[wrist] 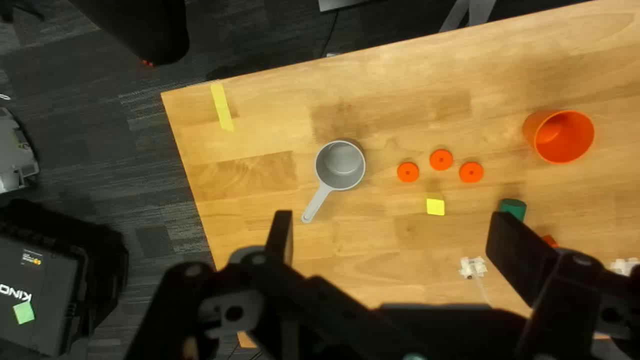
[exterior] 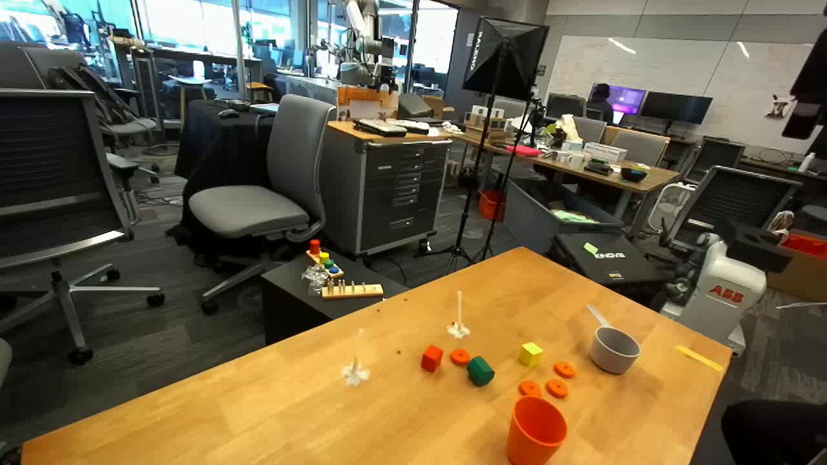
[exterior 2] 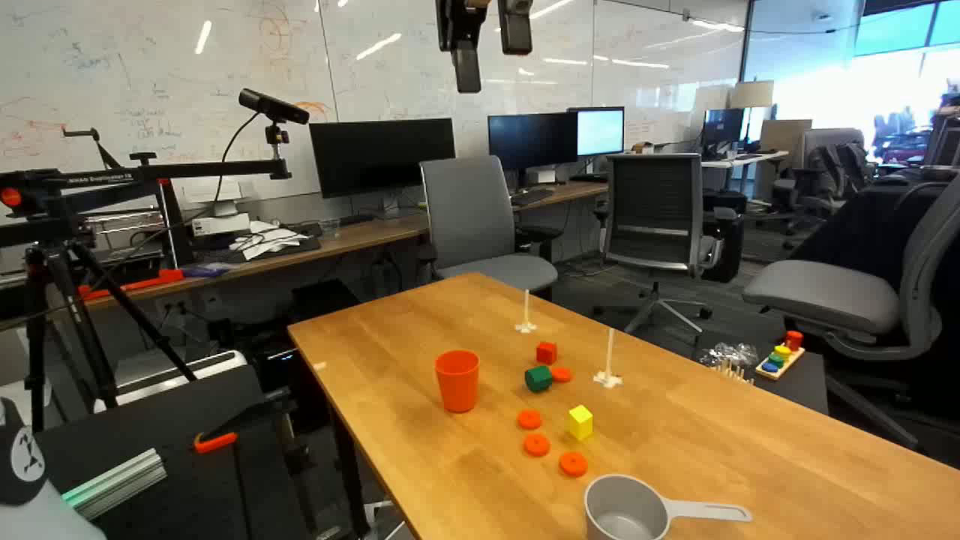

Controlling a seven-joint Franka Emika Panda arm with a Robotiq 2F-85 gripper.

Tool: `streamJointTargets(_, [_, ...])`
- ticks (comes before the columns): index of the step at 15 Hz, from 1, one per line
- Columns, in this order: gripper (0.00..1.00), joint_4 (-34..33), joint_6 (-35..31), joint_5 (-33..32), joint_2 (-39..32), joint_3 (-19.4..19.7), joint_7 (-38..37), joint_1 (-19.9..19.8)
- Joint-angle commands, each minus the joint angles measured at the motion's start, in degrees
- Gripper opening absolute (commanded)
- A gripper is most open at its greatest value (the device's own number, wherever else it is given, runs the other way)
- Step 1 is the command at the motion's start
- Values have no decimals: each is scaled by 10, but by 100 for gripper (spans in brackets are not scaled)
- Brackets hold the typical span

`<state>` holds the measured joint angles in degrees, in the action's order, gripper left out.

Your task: Take the yellow, green and orange blocks one at a time and place them in the gray pot

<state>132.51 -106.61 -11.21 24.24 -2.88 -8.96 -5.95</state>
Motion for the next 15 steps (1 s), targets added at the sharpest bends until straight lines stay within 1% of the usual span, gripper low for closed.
streamJointTargets(1, [100,-3,2,-3,0,8,-3,9])
streamJointTargets(5, [100,-6,2,-3,2,8,-3,9])
streamJointTargets(6, [100,-12,2,-20,-21,1,-10,7])
streamJointTargets(10, [100,-60,-7,-28,-164,8,-32,0])
streamJointTargets(12, [100,-87,-5,-31,-230,12,-51,4])
streamJointTargets(15, [100,-151,7,-30,-343,20,-78,16])
